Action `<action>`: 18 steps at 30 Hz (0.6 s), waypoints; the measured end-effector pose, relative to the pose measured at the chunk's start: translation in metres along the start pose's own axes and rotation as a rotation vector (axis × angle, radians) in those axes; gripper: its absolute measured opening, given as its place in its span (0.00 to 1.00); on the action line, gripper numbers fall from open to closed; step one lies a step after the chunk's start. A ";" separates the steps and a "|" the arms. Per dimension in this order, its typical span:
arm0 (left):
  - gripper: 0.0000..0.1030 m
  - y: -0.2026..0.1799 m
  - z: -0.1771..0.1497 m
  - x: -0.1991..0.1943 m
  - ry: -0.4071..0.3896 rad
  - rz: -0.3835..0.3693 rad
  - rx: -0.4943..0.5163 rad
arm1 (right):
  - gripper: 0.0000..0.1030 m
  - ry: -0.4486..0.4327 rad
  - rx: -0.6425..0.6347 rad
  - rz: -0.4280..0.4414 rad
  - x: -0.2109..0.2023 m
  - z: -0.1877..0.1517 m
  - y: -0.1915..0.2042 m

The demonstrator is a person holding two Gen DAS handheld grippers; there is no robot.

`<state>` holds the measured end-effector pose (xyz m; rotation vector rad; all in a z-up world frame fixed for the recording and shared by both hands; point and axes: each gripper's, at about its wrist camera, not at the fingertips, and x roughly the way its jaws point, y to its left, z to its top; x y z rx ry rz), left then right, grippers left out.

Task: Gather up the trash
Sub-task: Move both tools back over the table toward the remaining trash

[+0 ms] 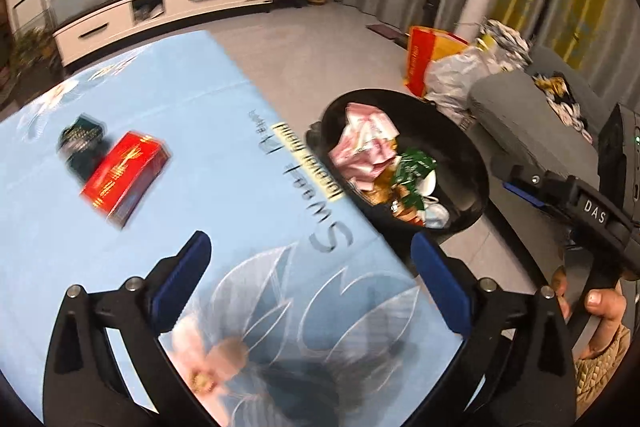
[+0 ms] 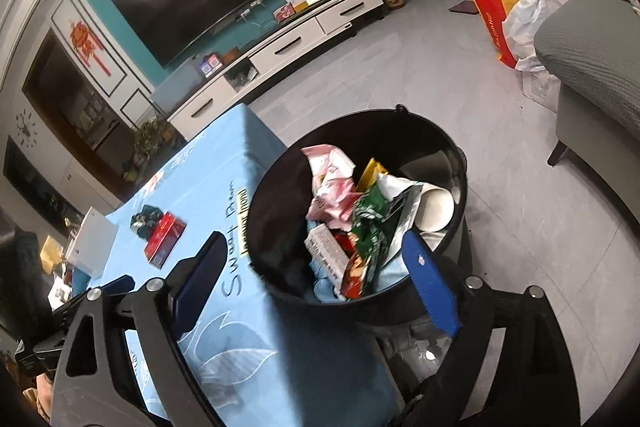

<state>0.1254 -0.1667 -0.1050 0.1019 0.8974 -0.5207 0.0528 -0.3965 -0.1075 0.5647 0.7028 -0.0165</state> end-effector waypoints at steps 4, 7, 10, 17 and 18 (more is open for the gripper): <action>0.97 0.023 -0.018 -0.023 -0.014 0.021 -0.050 | 0.90 0.018 -0.039 0.007 -0.004 -0.004 0.020; 0.97 0.041 -0.034 -0.038 -0.022 0.037 -0.093 | 0.92 0.040 -0.075 0.012 -0.005 -0.010 0.036; 0.97 0.060 -0.048 -0.051 -0.026 0.049 -0.146 | 0.92 0.069 -0.112 0.019 -0.003 -0.017 0.051; 0.97 0.113 -0.083 -0.079 -0.050 0.085 -0.291 | 0.97 0.159 -0.232 0.048 0.010 -0.038 0.099; 0.97 0.120 -0.089 -0.082 -0.051 0.089 -0.311 | 0.97 0.169 -0.248 0.053 0.012 -0.041 0.105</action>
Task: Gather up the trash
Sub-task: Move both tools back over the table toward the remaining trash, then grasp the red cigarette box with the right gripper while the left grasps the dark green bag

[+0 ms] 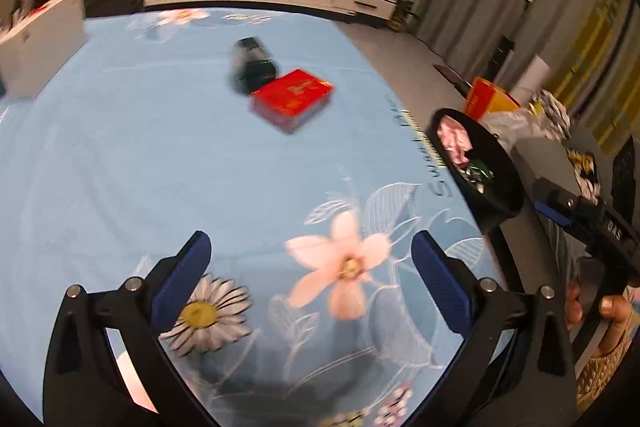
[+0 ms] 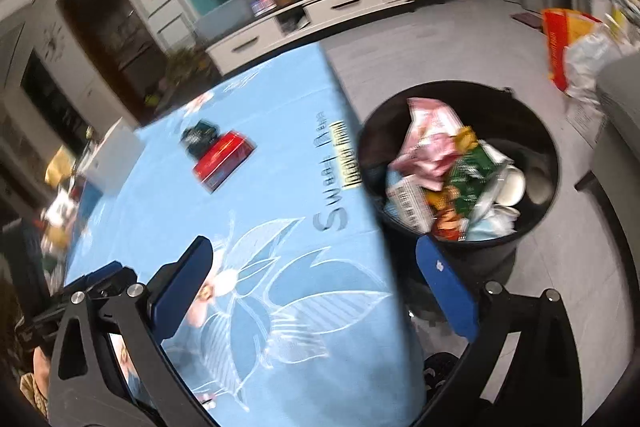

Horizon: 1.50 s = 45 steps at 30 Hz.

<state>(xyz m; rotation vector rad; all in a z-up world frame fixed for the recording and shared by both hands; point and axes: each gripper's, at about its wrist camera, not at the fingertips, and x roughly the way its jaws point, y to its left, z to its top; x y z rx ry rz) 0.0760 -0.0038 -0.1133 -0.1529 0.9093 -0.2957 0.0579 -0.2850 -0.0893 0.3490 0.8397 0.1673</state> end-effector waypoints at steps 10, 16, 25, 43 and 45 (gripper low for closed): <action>0.97 0.058 -0.026 -0.010 -0.002 0.007 -0.136 | 0.97 0.080 -0.129 0.031 0.027 -0.006 0.060; 0.97 0.086 -0.031 -0.010 -0.010 0.010 -0.202 | 0.97 0.118 -0.170 0.033 0.045 -0.007 0.085; 0.97 0.104 -0.022 -0.003 -0.024 0.014 -0.222 | 0.97 0.154 -0.147 0.011 0.082 0.005 0.106; 0.97 0.153 0.024 0.017 -0.073 0.057 -0.234 | 0.97 0.128 0.011 -0.242 0.211 0.065 0.153; 0.97 0.159 0.034 0.020 -0.081 0.061 -0.229 | 0.97 0.124 0.005 -0.278 0.223 0.066 0.156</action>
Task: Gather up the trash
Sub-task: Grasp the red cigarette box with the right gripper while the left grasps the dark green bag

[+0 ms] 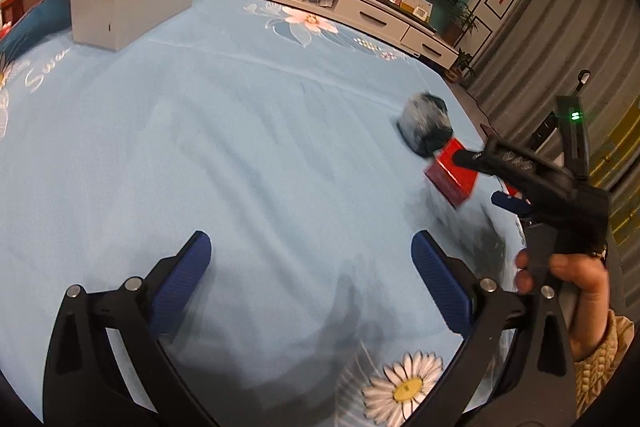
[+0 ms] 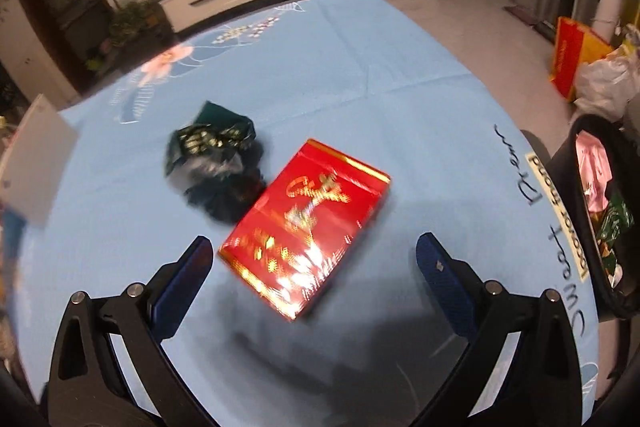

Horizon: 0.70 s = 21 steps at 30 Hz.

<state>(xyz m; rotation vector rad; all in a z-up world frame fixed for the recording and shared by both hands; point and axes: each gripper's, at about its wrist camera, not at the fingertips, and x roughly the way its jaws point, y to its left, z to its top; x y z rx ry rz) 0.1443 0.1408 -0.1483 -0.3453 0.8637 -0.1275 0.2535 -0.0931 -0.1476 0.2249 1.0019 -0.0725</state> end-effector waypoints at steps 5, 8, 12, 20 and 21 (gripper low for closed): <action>0.97 0.002 0.018 0.010 -0.014 -0.018 0.010 | 0.95 -0.025 -0.063 -0.074 0.013 -0.002 0.008; 0.97 -0.003 0.026 0.016 -0.011 -0.037 0.011 | 0.83 -0.024 -0.103 -0.079 0.015 -0.004 -0.001; 0.97 -0.022 0.035 0.025 -0.004 -0.062 0.044 | 0.67 -0.025 -0.116 -0.047 0.007 -0.003 -0.026; 0.97 -0.073 0.053 0.051 0.007 -0.107 0.111 | 0.55 -0.026 -0.157 0.061 -0.001 0.000 -0.057; 0.97 -0.078 0.055 0.055 0.010 -0.111 0.116 | 0.54 -0.024 -0.156 0.078 -0.003 0.001 -0.058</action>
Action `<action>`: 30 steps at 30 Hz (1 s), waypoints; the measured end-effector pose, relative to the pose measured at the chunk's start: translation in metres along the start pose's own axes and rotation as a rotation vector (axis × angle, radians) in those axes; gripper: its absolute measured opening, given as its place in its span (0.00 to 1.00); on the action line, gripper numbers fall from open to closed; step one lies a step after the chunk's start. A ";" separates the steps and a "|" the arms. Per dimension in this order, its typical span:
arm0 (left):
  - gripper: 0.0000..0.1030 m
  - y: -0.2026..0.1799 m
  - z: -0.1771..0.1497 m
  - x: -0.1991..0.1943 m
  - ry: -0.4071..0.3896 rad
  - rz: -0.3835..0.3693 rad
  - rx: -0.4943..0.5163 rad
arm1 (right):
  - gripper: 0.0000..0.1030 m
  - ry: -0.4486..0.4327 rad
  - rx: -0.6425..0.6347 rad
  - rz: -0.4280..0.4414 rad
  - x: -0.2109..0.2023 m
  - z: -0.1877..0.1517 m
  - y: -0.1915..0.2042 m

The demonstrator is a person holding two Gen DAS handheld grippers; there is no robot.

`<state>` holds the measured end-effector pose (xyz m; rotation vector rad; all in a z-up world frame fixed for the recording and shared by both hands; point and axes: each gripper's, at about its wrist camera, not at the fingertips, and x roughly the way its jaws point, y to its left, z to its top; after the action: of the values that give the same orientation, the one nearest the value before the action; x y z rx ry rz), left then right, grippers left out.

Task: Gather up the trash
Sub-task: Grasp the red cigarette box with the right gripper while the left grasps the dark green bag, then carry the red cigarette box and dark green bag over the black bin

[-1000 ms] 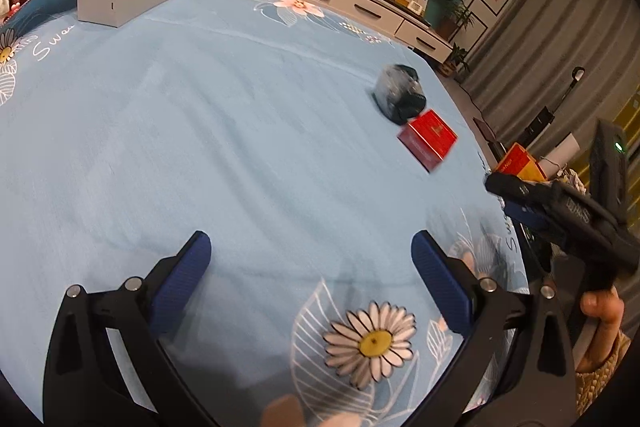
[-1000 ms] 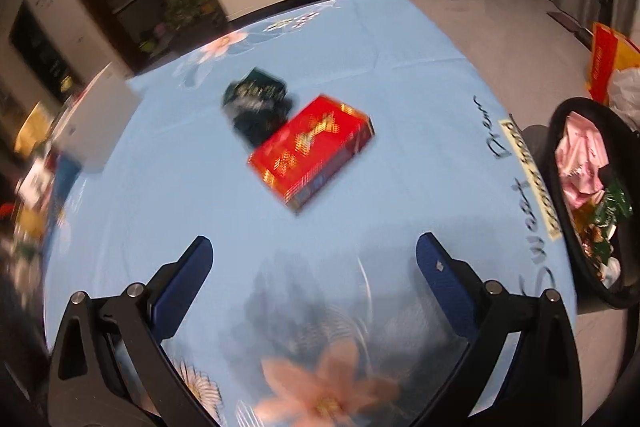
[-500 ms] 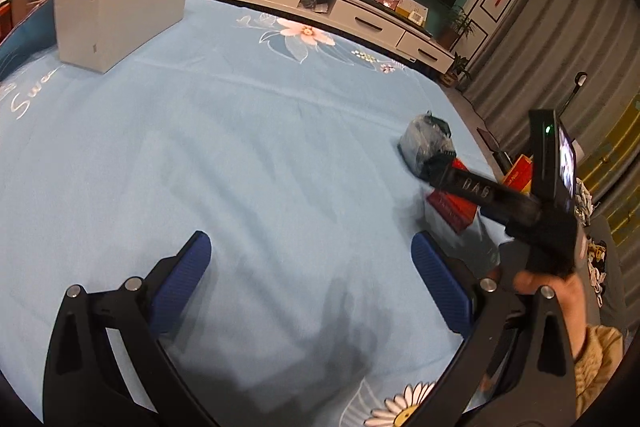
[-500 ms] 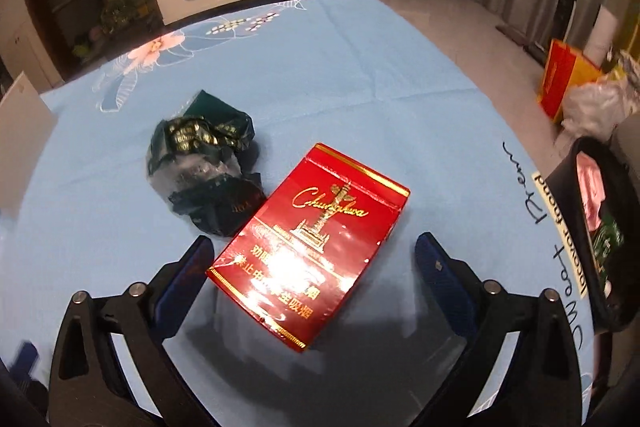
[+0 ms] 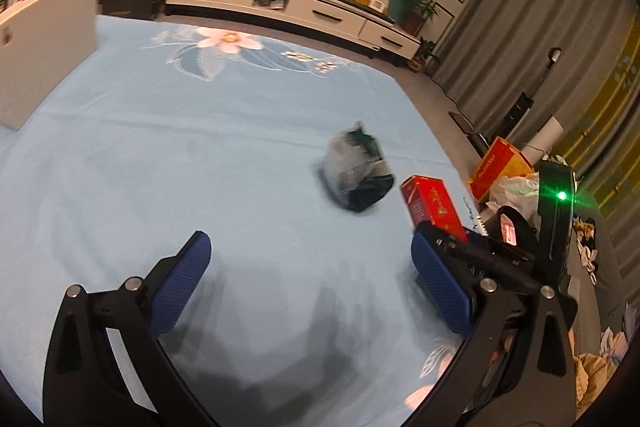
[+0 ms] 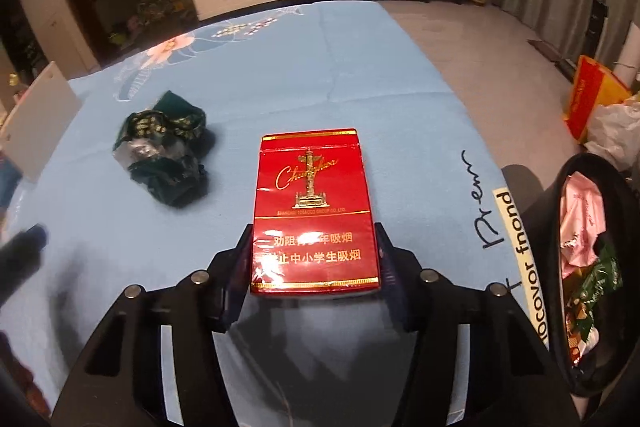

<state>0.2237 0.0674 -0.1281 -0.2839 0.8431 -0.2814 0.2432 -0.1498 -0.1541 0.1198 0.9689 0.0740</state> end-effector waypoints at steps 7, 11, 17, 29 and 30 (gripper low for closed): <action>0.97 -0.031 0.012 0.032 0.010 -0.002 0.057 | 0.54 -0.042 0.058 0.092 -0.027 -0.008 -0.027; 0.97 -0.040 0.019 0.049 0.001 0.012 0.063 | 0.54 -0.059 0.087 0.114 -0.037 -0.013 -0.041; 0.97 -0.046 0.030 0.078 -0.003 0.050 0.062 | 0.54 -0.082 0.103 0.122 -0.043 -0.015 -0.052; 0.43 -0.047 0.027 0.087 0.013 0.057 0.078 | 0.54 -0.091 0.121 0.145 -0.047 -0.017 -0.057; 0.42 -0.048 0.025 0.084 0.016 0.055 0.087 | 0.54 -0.093 0.117 0.146 -0.049 -0.017 -0.057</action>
<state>0.2901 -0.0034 -0.1531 -0.1778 0.8504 -0.2687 0.2018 -0.2106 -0.1313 0.2996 0.8709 0.1451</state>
